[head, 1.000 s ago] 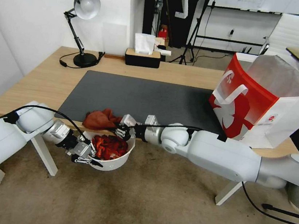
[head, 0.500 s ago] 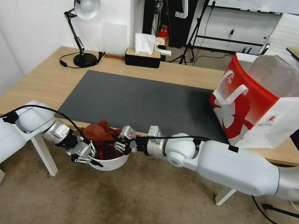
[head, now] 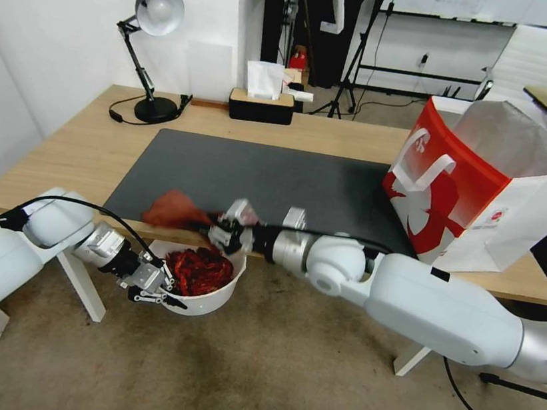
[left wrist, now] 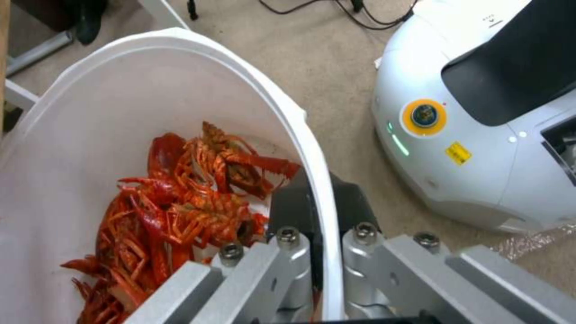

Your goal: Sweep shrimp from table into container with towel, then put container into takeout bag.

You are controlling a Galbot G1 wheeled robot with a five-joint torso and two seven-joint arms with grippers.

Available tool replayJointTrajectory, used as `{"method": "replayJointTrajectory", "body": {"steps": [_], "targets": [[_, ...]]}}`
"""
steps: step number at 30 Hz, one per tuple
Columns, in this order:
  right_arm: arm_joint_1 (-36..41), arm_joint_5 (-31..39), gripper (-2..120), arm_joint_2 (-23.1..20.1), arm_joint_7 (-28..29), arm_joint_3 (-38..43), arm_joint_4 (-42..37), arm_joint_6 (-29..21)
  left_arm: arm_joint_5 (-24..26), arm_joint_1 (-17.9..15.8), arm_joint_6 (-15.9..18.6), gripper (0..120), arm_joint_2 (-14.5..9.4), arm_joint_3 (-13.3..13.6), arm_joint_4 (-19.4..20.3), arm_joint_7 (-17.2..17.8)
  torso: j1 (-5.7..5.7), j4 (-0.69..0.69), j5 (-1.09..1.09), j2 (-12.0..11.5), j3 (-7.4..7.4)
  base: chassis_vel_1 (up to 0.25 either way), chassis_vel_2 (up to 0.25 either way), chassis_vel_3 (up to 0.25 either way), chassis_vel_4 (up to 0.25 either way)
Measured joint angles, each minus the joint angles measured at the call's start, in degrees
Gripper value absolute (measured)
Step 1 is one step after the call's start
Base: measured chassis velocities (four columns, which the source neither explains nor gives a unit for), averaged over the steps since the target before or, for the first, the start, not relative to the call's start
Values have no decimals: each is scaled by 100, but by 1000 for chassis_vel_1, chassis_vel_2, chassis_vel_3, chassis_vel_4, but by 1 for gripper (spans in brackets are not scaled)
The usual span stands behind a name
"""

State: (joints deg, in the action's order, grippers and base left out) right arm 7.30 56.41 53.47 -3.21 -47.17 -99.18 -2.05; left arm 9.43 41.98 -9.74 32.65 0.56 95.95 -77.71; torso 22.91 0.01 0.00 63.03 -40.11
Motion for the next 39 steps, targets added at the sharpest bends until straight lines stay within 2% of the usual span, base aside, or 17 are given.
{"method": "replayJointTrajectory", "body": {"steps": [2, 5, 6, 10, 11, 12, 14, 15, 18, 22, 34, 36, 38, 39], "targets": [[30, -55, 8, 4, 128, 114, 24, -35, -2, 10, 0, 0, 8, -4, 8, 1, 0, 0, 0, 0, 0, 0, 0, 0, 0], [253, -522, 8, -64, 718, 690, 71, -477, -7, 52, 1, 0, 19, -22, 37, 5, 1, 0, -1, 0, 0, 0, 0, 0, 0], [253, -522, 8, -64, 718, 690, 71, -477, -7, 52, 1, 0, 19, -22, 37, 5, 1, 0, -1, 0, 0, 0, 0, 0, 0], [552, -1169, 8, -247, 1540, 1122, 94, -1144, -10, 64, 2, 0, 30, -22, 42, 8, 0, -2, 0, 0, 1, 0, 0, 0, 0], [552, -1169, 8, -247, 1540, 1122, 94, -1144, -10, 64, 2, 0, 30, -22, 42, 8, 0, -2, 0, 0, 1, 0, 0, 0, 0], [687, -1309, 8, -308, 1989, 1214, 99, -1432, -13, 53, 3, 0, 44, -11, 32, 9, 1, -2, 1, 0, 0, 0, 0, 0, 0], [891, -1487, 8, -367, 2521, 1325, 98, -1741, -18, 40, 3, 0, 64, 6, 12, 9, 1, -2, 1, -1, 0, 0, 0, 0, 0], [891, -1487, 8, -367, 2521, 1325, 98, -1741, -18, 40, 3, 0, 64, 6, 12, 9, 1, -2, 1, -1, 0, 0, 0, 0, 0], [1237, -1811, 8, -427, 3055, 1496, 63, -2060, -27, 37, 3, 0, 90, 22, -12, 7, 1, -1, 1, -1, 0, 0, 0, 0, 0], [1514, -2020, 8, -480, 3296, 1680, 44, -2230, -36, 40, 2, 0, 106, 29, -28, 5, 1, 0, 1, -1, 0, 0, 0, 0, 0], [2127, -2130, 9, -602, 3484, 1925, -20, -2342, -47, 27, 0, 0, 130, 64, -52, 2, 0, -1, 0, -1, 1, 0, 0, 0, 0], [2197, -2102, 19, -603, 3507, 1975, -47, -2313, -48, 18, 1, 0, 127, 72, -47, 1, 1, -1, 0, -1, 1, 0, 0, 0, 0], [2211, -2089, 22, -603, 3516, 1994, -56, -2302, -49, 17, 1, 0, 125, 74, -45, 1, 0, -1, 0, -1, 0, 0, 0, 0, 0], [2245, -2071, 29, -608, 3534, 2046, -83, -2282, -50, 17, 2, 0, 121, 76, -39, 1, 0, 0, 0, -1, 1, 0, 0, 0, 0]]}}
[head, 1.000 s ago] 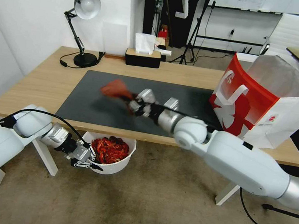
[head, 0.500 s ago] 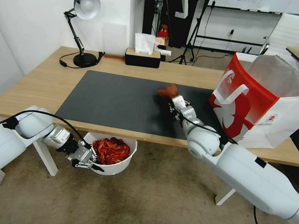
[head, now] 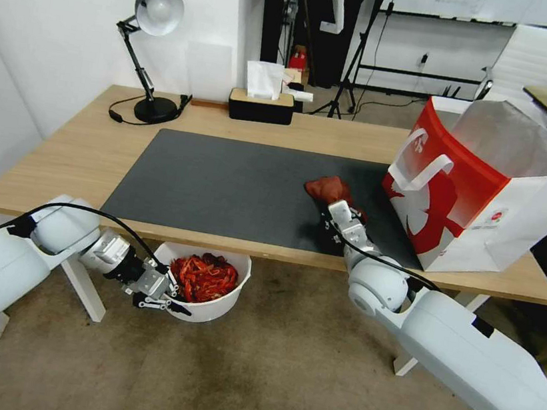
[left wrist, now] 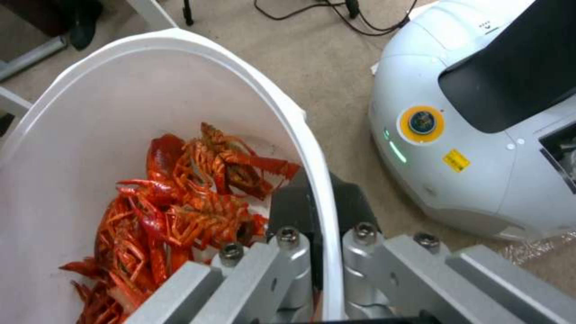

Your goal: Sweep shrimp from table into container with towel, then put container into takeout bag.

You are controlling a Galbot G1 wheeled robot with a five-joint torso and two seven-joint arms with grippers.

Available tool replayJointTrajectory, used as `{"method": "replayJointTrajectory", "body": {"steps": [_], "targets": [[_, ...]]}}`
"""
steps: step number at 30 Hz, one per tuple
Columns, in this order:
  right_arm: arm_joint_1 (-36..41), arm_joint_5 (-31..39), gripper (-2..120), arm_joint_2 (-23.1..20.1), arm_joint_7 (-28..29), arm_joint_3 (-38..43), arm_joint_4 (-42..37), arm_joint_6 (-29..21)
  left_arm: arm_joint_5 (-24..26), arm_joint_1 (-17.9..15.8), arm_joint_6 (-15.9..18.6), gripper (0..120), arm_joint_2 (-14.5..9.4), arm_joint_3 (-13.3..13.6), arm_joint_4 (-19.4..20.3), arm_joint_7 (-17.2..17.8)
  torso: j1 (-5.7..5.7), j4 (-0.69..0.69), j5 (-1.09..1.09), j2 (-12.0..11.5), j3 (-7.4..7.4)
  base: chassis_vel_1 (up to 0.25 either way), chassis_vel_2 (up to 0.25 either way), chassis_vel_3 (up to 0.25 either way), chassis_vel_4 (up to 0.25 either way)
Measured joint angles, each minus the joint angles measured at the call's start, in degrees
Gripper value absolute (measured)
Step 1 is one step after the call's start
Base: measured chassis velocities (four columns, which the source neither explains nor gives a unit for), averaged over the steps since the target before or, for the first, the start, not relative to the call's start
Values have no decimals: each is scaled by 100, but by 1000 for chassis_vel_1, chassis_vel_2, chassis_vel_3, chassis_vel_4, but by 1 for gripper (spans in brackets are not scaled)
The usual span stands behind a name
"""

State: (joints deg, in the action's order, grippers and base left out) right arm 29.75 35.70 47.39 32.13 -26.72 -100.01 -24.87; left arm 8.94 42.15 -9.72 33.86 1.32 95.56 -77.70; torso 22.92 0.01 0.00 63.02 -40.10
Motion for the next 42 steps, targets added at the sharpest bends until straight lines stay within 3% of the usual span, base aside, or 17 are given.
{"method": "replayJointTrajectory", "body": {"steps": [4, 10, 14, 16, 20, 23, 24, 25, 27, 30, 32, 33, 35, 42], "targets": [[64, 33, 40, -31, 10, 85, -55, 53, -1, 1, 2, 0, -4, 0, 16, 0, 0, -1, -1, 0, 0, 0, 0, 0, 0], [337, 107, 68, -122, -23, 429, -344, 456, -5, 25, 10, 0, -5, -13, 53, 0, 0, 0, -1, 0, 0, 0, 0, 0, 0], [564, 159, 76, -194, -180, 732, -578, 708, -6, 46, 13, 0, -10, -33, 74, 0, 0, 1, 0, 0, 0, 0, 0, 0, 0], [1033, 198, 90, -362, -589, 1276, -964, 1050, -6, 67, 16, 0, -15, -46, 89, 4, 0, 0, 0, 0, 0, 0, 0, 0, 0], [1948, 168, 99, -660, -1265, 2152, -1585, 1539, -6, 102, 17, 0, -7, -84, 94, 10, 0, -2, 1, 0, 0, 0, 0, 0, 0], [2425, 109, 100, -804, -1403, 2486, -1893, 1821, -6, 134, 17, 0, -2, -111, 99, 14, 0, -3, 0, 2, 0, 0, 0, 0, 0], [2987, -48, 100, -897, -1466, 2864, -2140, 2160, -6, 168, 17, 0, -2, -140, 104, 15, -1, -3, -1, 2, 1, 0, 0, 0, 0], [2987, -48, 100, -897, -1466, 2864, -2140, 2160, -6, 168, 17, 0, -2, -140, 104, 15, -1, -3, -1, 2, 1, 0, 0, 0, 0], [4007, -509, 100, -837, -1587, 3714, -2417, 2668, -6, 226, 16, 0, 6, -225, 128, 17, -1, 2, -1, 2, 1, 0, 0, 0, 0], [4542, -755, 100, -737, -1635, 4054, -2502, 2874, -6, 261, 16, 0, 9, -275, 140, 19, -2, 0, -3, 2, 1, 0, 0, 0, 0], [5628, -1289, 100, -423, -1716, 4611, -2610, 3401, -6, 339, 10, 0, 11, -386, 165, 20, -2, -3, 0, 2, 1, 0, 0, 0, 0], [5628, -1289, 100, -423, -1716, 4611, -2610, 3401, -6, 339, 10, 0, 11, -386, 165, 20, -2, -3, 0, 2, 1, 0, 0, 0, 0], [6373, -1790, 100, -58, -1777, 4814, -2607, 3858, -9, 405, 2, 0, 12, -438, 191, 22, -2, -3, 0, 2, 1, 0, 0, 0, 0], [7000, -2322, 100, 539, -1959, 4851, -2227, 4886, -19, 460, 3, 0, 30, -468, 261, 27, -2, 0, -1, 2, 0, 0, 0, 0, 0]]}}
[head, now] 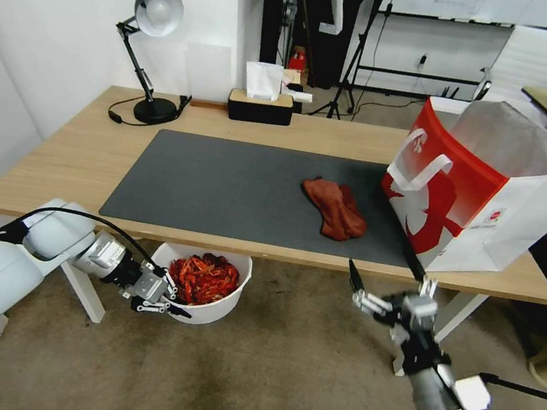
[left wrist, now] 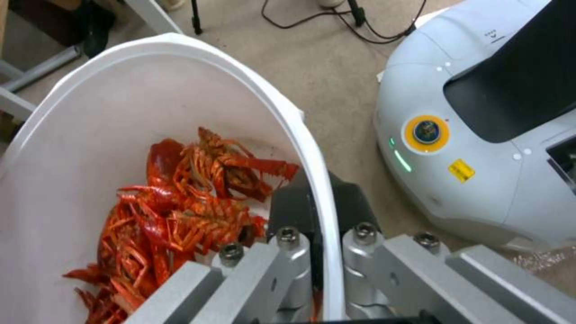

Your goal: Sweep shrimp from table into container with towel, then put container into takeout bag.

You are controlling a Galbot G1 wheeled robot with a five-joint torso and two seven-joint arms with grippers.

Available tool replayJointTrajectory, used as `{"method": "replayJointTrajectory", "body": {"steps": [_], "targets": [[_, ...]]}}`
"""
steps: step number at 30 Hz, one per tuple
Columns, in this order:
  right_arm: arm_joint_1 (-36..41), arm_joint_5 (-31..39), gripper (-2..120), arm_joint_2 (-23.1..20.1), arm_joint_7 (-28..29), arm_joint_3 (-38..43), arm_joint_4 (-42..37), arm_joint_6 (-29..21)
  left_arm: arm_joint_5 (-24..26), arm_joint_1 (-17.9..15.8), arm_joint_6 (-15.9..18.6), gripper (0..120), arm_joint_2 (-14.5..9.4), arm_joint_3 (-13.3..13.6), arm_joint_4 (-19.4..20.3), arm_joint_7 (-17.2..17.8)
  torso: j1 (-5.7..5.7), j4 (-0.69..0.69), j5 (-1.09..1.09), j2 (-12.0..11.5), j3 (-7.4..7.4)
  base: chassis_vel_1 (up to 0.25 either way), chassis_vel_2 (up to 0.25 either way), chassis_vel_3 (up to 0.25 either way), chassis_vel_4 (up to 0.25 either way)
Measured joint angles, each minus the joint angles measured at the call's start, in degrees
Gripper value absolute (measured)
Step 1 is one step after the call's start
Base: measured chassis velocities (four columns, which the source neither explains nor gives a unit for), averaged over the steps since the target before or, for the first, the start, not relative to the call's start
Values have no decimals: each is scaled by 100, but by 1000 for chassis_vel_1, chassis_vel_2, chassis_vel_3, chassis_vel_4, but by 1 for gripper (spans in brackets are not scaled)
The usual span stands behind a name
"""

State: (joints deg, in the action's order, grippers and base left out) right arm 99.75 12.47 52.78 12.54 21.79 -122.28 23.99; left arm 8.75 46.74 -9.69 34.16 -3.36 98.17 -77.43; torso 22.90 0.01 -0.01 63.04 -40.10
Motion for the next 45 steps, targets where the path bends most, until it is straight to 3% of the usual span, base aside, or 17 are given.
{"method": "replayJointTrajectory", "body": {"steps": [15, 21, 23, 25, 27, 31, 33, 34, 37, 38, 41, 44, 45], "targets": [[117, -105, 100, 229, 11, -6, 311, 268, -87, 190, 2, 0, 41, -105, 24, 13, 1, -1, 0, -1, -1, 0, 0, 0, 0], [-7, -76, 100, 171, 9, -27, 361, 243, -73, 536, -1, 0, -58, -273, 326, 13, 1, -1, 2, -1, -1, 0, 0, 0, 0], [-74, -61, 100, 148, 8, -42, 382, 211, -61, 851, -16, 0, -113, -405, 580, 13, 2, -1, 0, -2, -1, 0, 0, 0, 0], [-86, -57, 100, 140, 7, -43, 388, 204, -54, 941, -23, 0, -133, -438, 665, 13, 2, -1, 1, -2, -1, 0, 0, 0, 0], [-119, -49, 100, 121, 8, -44, 408, 191, -7, 1226, -32, 0, -220, -573, 968, 5, 2, -1, 1, -1, -1, 0, 0, 0, 0], [-127, -43, 100, 111, 7, -44, 410, 186, 62, 1476, -36, 0, -322, -735, 1248, -2, 2, -1, 0, -1, -1, 0, 0, 0, 0], [-126, -40, 100, 100, 7, -43, 414, 185, 170, 1846, -31, 0, -522, -1044, 1684, -10, 2, -1, 1, -1, -1, 0, 0, 0, 0], [-126, -40, 100, 100, 7, -43, 414, 185, 170, 1846, -31, 0, -522, -1044, 1684, -10, 2, -1, 1, -1, -1, 0, 0, 0, 0], [-131, -36, 100, 99, 4, -43, 430, 185, 360, 2255, -25, 0, -791, -1508, 2185, -14, 2, -1, 1, -1, -1, 0, 0, 0, 0], [-131, -36, 100, 99, 4, -43, 430, 185, 360, 2255, -25, 0, -791, -1508, 2185, -14, 2, -1, 1, -1, -1, 0, 0, 0, 0], [-158, -34, 100, 99, -9, -64, 433, 185, 674, 2429, -12, 0, -1109, -1958, 2571, 9, 2, 0, 2, -1, 0, 0, 0, 0, 0], [-161, -34, 100, 100, -15, -70, 434, 185, 761, 2390, -3, 0, -1187, -2007, 2622, 56, 2, 0, 1, -1, 0, 0, 0, 0, 0], [-165, -34, 100, 102, -24, -80, 433, 185, 882, 2231, 23, 0, -1276, -2005, 2652, 136, 2, 0, 1, -1, 0, 0, 0, 0, 0]]}}
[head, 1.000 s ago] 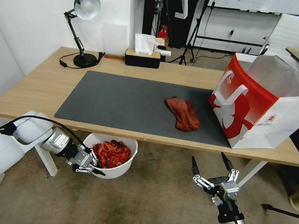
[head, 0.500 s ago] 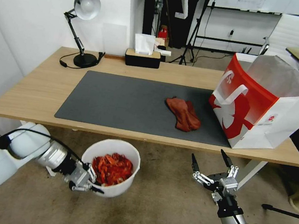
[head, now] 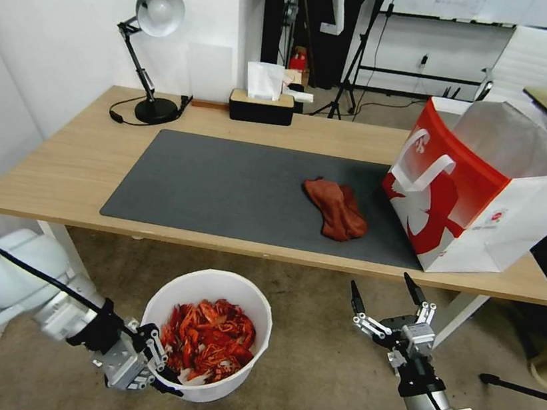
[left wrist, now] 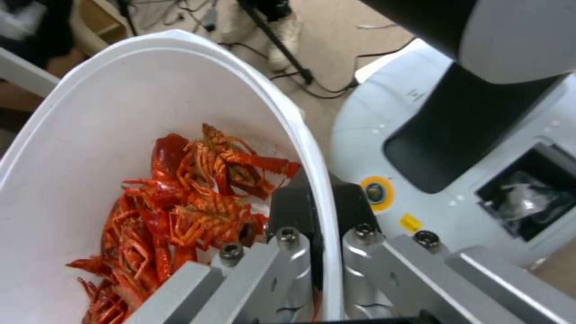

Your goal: Sweep shrimp from table into container with towel, then put container into takeout bag.

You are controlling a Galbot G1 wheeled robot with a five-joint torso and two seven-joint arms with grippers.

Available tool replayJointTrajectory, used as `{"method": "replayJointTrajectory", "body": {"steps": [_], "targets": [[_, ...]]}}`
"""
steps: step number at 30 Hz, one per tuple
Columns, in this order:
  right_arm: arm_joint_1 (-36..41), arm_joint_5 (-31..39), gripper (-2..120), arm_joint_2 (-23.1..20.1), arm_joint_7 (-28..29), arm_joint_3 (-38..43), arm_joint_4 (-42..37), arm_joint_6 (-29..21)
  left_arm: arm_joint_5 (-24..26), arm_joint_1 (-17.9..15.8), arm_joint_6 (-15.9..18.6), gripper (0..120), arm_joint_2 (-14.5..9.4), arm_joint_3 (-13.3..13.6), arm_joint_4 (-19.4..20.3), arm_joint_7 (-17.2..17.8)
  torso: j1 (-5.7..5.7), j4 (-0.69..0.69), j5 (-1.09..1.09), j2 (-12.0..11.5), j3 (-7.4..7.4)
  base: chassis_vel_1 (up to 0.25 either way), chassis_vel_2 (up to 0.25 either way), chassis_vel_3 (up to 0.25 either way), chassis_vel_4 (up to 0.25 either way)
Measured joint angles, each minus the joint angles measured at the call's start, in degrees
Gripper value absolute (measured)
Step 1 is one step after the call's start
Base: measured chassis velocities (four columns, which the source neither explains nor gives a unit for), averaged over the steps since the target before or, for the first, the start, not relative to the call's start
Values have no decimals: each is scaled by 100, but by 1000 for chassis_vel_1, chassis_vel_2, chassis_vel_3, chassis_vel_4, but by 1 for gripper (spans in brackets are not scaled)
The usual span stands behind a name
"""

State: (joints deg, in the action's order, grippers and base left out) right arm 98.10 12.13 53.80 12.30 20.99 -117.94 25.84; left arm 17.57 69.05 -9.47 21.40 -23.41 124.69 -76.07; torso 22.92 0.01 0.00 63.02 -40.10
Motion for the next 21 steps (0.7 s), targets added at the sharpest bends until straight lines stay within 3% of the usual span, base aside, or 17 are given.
{"method": "replayJointTrajectory", "body": {"steps": [2, 3, 6, 7, 8, 9, 10, 11, 12, 13, 14, 15, 16, 18, 19, 20, 21], "targets": [[-1, 0, 100, 1, -11, -5, -7, 0, 227, -539, 84, 0, -111, 233, -48, 151, 0, -1, -2, 0, 0, 0, 0, 0, 0], [-1, 0, 100, 1, -11, -5, -7, 0, 227, -539, 84, 0, -111, 233, -48, 151, 0, -1, -2, 0, 0, 0, 0, 0, 0], [-1, 0, 100, 0, -29, -5, -54, -3, 618, -1743, 221, 0, -231, 619, -293, 397, 0, -3, -1, 0, 0, 0, 0, 0, 0], [-1, 0, 100, 0, -29, -5, -54, -3, 618, -1743, 221, 0, -231, 619, -293, 397, 0, -3, -1, 0, 0, 0, 0, 0, 0], [-1, -1, 100, 5, -33, -4, -76, -12, 792, -2128, 250, 0, -276, 725, -393, 479, 0, -3, 0, 0, -1, 0, 0, 0, 0], [-1, -1, 100, 5, -33, -4, -76, -12, 792, -2128, 250, 0, -276, 725, -393, 479, 0, -3, 0, 0, -1, 0, 0, 0, 0], [0, -3, 100, 7, -34, -2, -89, -22, 924, -2407, 278, 0, -309, 816, -468, 539, 0, -2, 1, 0, -1, 0, 0, 0, 0], [5, -8, 100, 11, -36, 3, -117, -41, 1105, -2937, 330, 0, -342, 1071, -614, 622, 0, 1, 0, 0, 0, 0, 0, 0, 0], [5, -8, 100, 11, -36, 3, -117, -41, 1105, -2937, 330, 0, -342, 1071, -614, 622, 0, 1, 0, 0, 0, 0, 0, 0, 0], [6, -10, 100, 11, -36, 10, -131, -51, 1225, -3360, 348, 0, -342, 1331, -721, 661, 0, 0, 0, 0, 0, 0, 0, 0, 0], [0, -11, 100, 9, -36, 18, -143, -66, 1363, -4100, 375, 0, -278, 1895, -908, 722, 0, 2, 1, 0, 0, 0, 0, 0, 0], [0, -11, 100, 9, -36, 18, -143, -66, 1363, -4100, 375, 0, -278, 1895, -908, 722, 0, 2, 1, 0, 0, 0, 0, 0, 0], [-12, -11, 100, 9, -37, 18, -155, -78, 1415, -4738, 392, 0, -149, 2471, -1099, 752, 0, 1, -1, 0, 0, 0, 0, 0, 0], [-34, -12, 100, 7, -37, 20, -171, -108, 1446, -5646, 402, 0, 131, 3241, -1440, 764, 0, -1, -2, 0, -1, 0, 0, 0, 0], [-34, -12, 100, 7, -37, 20, -171, -108, 1446, -5646, 402, 0, 131, 3241, -1440, 764, 0, -1, -2, 0, -1, 0, 0, 0, 0], [-56, -17, 100, 9, -37, 21, -187, -126, 1463, -6415, 415, 0, 446, 3826, -1767, 766, 1, -3, 0, -1, -1, 0, 0, 0, 0], [-92, -44, 100, 58, -37, 25, -212, -153, 1526, -7585, 482, 0, 1010, 4758, -2337, 767, 0, -1, 3, -1, -1, 0, 0, 0, 0]]}}
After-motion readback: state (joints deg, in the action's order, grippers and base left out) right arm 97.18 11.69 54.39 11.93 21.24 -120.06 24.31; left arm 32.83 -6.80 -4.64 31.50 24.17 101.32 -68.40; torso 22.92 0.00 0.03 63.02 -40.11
